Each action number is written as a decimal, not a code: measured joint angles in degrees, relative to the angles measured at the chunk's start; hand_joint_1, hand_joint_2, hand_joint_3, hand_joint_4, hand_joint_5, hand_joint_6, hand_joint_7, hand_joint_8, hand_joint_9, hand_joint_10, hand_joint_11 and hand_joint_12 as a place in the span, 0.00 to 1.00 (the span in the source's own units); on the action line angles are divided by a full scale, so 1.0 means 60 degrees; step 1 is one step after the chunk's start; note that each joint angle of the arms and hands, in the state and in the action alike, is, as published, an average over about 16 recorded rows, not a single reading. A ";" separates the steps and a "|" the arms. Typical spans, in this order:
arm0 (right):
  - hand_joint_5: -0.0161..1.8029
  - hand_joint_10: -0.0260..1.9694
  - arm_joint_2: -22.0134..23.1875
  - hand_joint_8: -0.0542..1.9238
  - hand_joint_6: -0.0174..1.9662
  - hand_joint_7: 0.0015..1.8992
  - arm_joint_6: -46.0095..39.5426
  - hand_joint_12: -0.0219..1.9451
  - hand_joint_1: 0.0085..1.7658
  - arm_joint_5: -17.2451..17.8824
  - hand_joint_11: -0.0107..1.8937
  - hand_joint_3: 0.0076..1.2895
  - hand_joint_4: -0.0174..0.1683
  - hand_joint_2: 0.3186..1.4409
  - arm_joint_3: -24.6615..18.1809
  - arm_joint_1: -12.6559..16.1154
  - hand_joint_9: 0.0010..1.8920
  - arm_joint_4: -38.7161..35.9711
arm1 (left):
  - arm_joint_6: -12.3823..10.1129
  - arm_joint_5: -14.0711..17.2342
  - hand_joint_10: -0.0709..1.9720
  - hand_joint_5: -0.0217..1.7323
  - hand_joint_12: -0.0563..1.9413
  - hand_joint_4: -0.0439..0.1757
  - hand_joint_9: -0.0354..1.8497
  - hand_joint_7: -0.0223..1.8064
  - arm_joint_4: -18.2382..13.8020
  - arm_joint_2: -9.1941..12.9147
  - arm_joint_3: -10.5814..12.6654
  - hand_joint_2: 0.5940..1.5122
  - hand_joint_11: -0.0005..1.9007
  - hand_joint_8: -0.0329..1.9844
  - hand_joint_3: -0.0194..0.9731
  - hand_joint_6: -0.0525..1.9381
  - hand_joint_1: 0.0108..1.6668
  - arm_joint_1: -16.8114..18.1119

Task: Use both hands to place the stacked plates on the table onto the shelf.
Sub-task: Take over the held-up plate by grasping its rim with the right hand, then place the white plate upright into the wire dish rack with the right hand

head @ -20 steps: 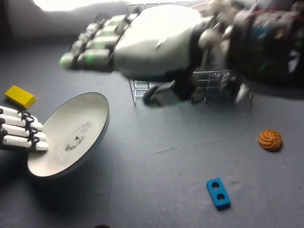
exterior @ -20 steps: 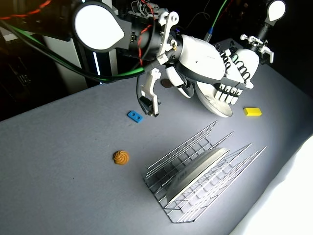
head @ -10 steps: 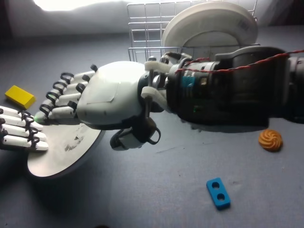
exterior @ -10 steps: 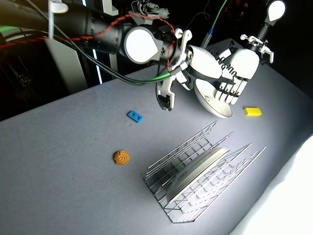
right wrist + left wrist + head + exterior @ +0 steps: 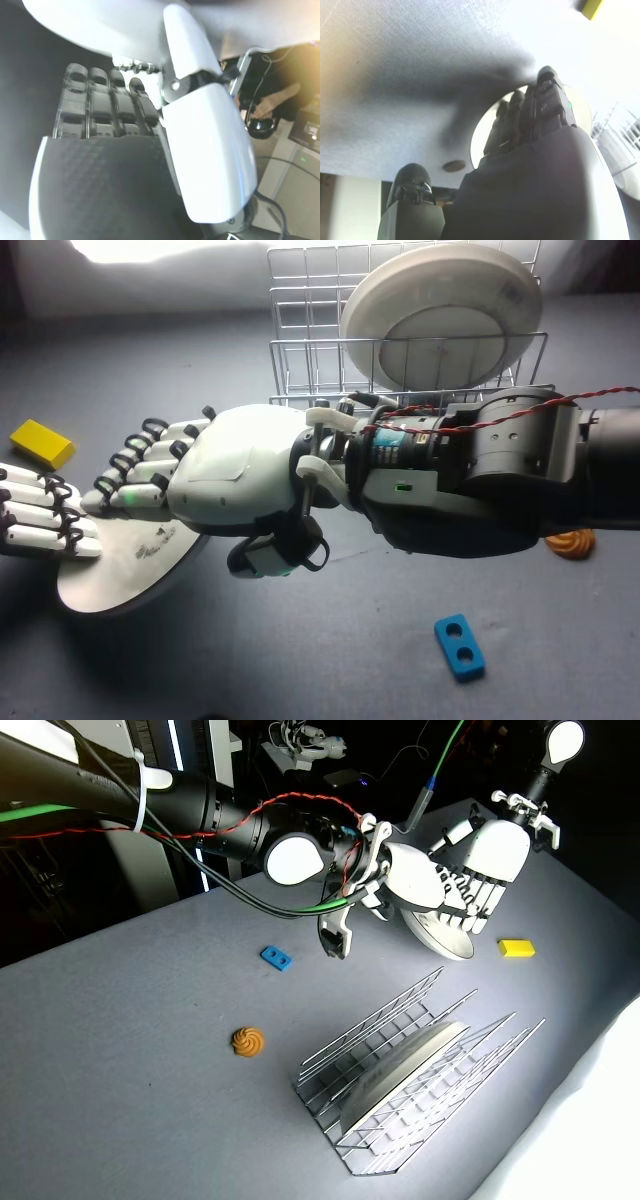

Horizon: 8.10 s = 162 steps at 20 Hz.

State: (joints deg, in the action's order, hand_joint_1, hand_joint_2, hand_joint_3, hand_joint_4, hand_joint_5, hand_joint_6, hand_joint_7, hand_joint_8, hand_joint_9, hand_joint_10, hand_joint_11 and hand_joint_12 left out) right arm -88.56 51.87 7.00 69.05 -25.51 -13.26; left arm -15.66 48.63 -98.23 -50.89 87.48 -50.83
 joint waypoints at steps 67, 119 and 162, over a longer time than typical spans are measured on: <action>0.48 0.63 0.0667 0.66 0.52 0.47 0.1411 0.80 0.67 0.1877 0.35 0.01 0.11 0.69 -0.0611 0.0242 0.43 -0.0299 | -0.0699 0.0572 0.04 0.03 0.02 0.19 0.03 0.02 -0.0662 0.0353 0.0415 0.51 0.01 0.02 0.04 0.04 0.00 0.2749; 0.45 0.63 0.2185 0.64 0.50 0.47 0.0924 0.82 0.67 0.0577 0.36 0.01 0.05 0.69 -0.1594 0.2392 0.44 0.3331 | -0.0728 0.0548 0.04 0.02 0.03 0.19 0.03 0.02 -0.0581 -0.0151 0.1274 0.51 0.01 0.01 0.04 0.03 0.00 0.1487; 0.45 0.61 0.4265 0.64 0.49 0.49 0.0966 0.82 0.68 0.0250 0.36 0.01 0.04 0.69 -0.1044 0.2189 0.45 0.7883 | -0.0728 0.0536 0.04 0.02 0.03 0.18 0.03 0.02 -0.0565 -0.0183 0.1290 0.51 0.01 0.01 0.04 0.03 0.00 0.1439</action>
State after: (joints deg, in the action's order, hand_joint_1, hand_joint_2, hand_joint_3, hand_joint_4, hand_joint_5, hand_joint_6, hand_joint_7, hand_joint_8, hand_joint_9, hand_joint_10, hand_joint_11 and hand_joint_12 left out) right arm -62.97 57.66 8.50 62.78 -12.37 34.04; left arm -20.03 51.85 -101.62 -51.99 95.22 -42.19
